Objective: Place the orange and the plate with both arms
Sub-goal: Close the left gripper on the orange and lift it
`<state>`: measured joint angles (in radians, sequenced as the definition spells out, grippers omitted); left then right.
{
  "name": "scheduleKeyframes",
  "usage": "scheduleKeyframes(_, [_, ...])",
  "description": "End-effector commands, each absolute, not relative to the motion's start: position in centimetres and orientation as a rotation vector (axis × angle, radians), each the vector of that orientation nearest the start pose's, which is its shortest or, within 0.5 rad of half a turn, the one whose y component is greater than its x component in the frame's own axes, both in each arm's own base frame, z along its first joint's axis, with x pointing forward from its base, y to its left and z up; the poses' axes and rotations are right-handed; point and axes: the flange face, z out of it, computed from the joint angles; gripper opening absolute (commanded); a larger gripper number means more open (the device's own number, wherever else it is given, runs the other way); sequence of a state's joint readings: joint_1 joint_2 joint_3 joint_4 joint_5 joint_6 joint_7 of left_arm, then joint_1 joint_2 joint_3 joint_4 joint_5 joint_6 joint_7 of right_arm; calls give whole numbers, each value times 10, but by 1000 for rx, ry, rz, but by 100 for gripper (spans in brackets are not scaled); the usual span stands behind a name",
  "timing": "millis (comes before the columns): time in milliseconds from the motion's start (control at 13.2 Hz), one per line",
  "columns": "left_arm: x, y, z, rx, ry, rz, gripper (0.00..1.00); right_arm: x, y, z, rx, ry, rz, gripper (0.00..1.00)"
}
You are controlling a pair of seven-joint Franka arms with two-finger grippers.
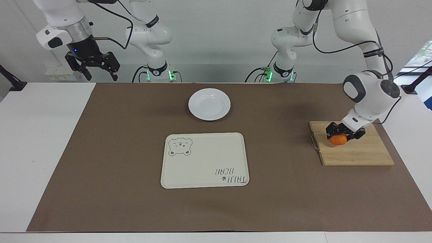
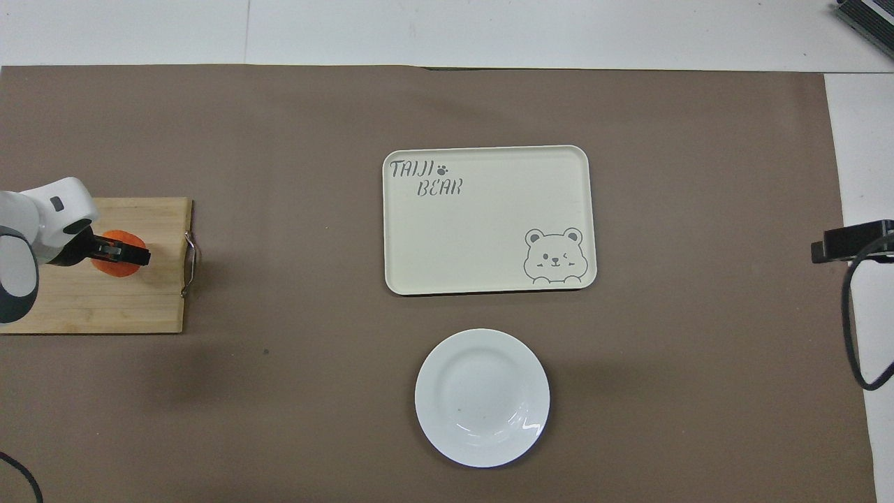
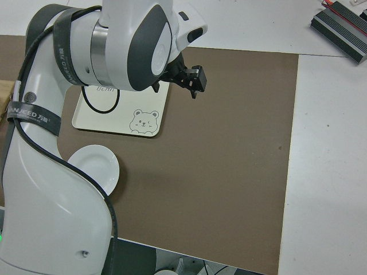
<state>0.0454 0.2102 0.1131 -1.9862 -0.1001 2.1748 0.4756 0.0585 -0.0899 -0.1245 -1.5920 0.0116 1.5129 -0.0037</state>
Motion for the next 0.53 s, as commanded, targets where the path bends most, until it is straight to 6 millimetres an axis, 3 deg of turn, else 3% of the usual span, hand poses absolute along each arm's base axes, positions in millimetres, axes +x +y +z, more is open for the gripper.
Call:
scheduleKeyframes(0, [600,78,416,-3206,390,30,0,521,-37,661,-3128,100,-36,100])
scheduleKeyframes(453, [595,44,531,-3217,95,107,0,521,-37,661,-3128,100,-36,100])
